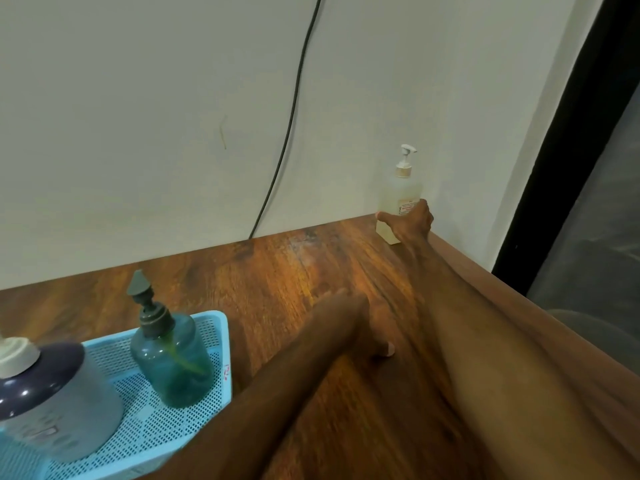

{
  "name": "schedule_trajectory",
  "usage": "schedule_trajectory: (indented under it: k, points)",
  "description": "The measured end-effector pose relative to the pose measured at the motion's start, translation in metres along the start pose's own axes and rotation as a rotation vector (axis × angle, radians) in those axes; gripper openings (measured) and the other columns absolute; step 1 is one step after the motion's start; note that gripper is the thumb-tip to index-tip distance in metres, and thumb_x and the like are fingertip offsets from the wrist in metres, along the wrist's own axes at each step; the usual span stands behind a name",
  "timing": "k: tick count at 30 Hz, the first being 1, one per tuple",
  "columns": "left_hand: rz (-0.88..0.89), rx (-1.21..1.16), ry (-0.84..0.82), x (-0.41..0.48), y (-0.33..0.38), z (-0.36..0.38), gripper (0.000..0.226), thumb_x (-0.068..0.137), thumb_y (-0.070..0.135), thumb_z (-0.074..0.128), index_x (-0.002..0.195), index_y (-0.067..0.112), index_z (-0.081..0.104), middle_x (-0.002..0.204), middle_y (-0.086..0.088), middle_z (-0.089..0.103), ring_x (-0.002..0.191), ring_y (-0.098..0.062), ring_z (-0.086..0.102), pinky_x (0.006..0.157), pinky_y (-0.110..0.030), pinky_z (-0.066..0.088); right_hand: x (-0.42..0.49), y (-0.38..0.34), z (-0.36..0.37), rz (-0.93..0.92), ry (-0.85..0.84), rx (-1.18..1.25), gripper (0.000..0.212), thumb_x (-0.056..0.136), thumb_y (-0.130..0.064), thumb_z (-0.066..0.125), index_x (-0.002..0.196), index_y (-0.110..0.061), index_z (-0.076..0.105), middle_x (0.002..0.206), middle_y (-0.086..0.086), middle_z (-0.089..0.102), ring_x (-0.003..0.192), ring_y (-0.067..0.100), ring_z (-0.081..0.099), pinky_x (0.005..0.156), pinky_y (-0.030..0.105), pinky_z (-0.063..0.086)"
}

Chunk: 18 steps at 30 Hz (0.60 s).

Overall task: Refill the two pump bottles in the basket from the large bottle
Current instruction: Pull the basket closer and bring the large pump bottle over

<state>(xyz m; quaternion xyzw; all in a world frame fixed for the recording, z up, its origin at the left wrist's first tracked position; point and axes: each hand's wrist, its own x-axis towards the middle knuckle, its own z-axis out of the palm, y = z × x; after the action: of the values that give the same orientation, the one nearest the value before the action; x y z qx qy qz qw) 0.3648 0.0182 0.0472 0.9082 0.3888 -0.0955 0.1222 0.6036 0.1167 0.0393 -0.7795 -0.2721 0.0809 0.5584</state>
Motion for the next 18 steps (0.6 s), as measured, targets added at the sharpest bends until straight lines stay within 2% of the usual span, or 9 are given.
schedule_trajectory:
  k: [4,8,11,13,15,18]
  points:
    - [-0.005,0.003,-0.019,0.004,0.0,-0.002,0.072,0.08,0.069,0.07,0.129,0.017,0.056,0.131,-0.009,0.056,0.12,-0.03,0.053,0.102,-0.049,0.048,-0.014,0.0,-0.002,0.006,0.014,0.002,0.089,0.061,-0.04,0.088,0.132,-0.013,0.041,0.127,0.008,0.052,0.118,0.027,0.05,0.094,0.04,0.049]
    - [-0.049,-0.024,-0.051,0.003,0.004,-0.005,0.077,0.08,0.066,0.072,0.136,0.017,0.052,0.142,-0.011,0.051,0.13,-0.034,0.049,0.107,-0.052,0.045,-0.049,-0.004,-0.021,0.005,0.028,0.031,0.088,0.053,-0.044,0.091,0.125,-0.015,0.05,0.121,0.004,0.061,0.111,0.025,0.058,0.089,0.038,0.054]
    - [-0.089,-0.074,-0.043,-0.003,0.008,-0.005,0.08,0.081,0.063,0.073,0.141,0.015,0.049,0.15,-0.013,0.046,0.136,-0.036,0.045,0.111,-0.053,0.041,-0.092,-0.009,-0.045,-0.041,-0.004,0.003,0.083,0.054,-0.041,0.092,0.123,-0.015,0.053,0.119,0.002,0.063,0.108,0.022,0.06,0.083,0.032,0.053]
    - [-0.102,-0.106,-0.035,-0.015,0.012,-0.007,0.085,0.086,0.06,0.069,0.151,0.013,0.04,0.16,-0.015,0.036,0.145,-0.038,0.036,0.116,-0.055,0.036,-0.126,-0.015,-0.064,-0.091,-0.018,0.011,0.084,0.052,-0.04,0.092,0.123,-0.017,0.053,0.119,0.001,0.064,0.109,0.021,0.061,0.084,0.033,0.054]
    - [-0.073,-0.127,-0.009,-0.035,0.017,-0.006,0.081,0.094,0.054,0.062,0.157,0.014,0.031,0.164,-0.014,0.029,0.151,-0.036,0.029,0.119,-0.054,0.031,-0.163,-0.022,-0.085,-0.11,-0.043,0.047,0.085,0.051,-0.037,0.093,0.124,-0.019,0.053,0.119,0.0,0.065,0.106,0.019,0.062,0.083,0.033,0.056]
    - [-0.036,-0.165,0.025,-0.069,0.019,-0.001,0.057,0.099,0.04,0.061,0.147,0.014,0.046,0.149,-0.011,0.05,0.138,-0.032,0.046,0.115,-0.05,0.039,-0.223,-0.027,-0.115,-0.113,-0.09,0.07,0.087,0.049,-0.04,0.094,0.123,-0.023,0.052,0.114,-0.006,0.064,0.101,0.013,0.061,0.08,0.03,0.055]
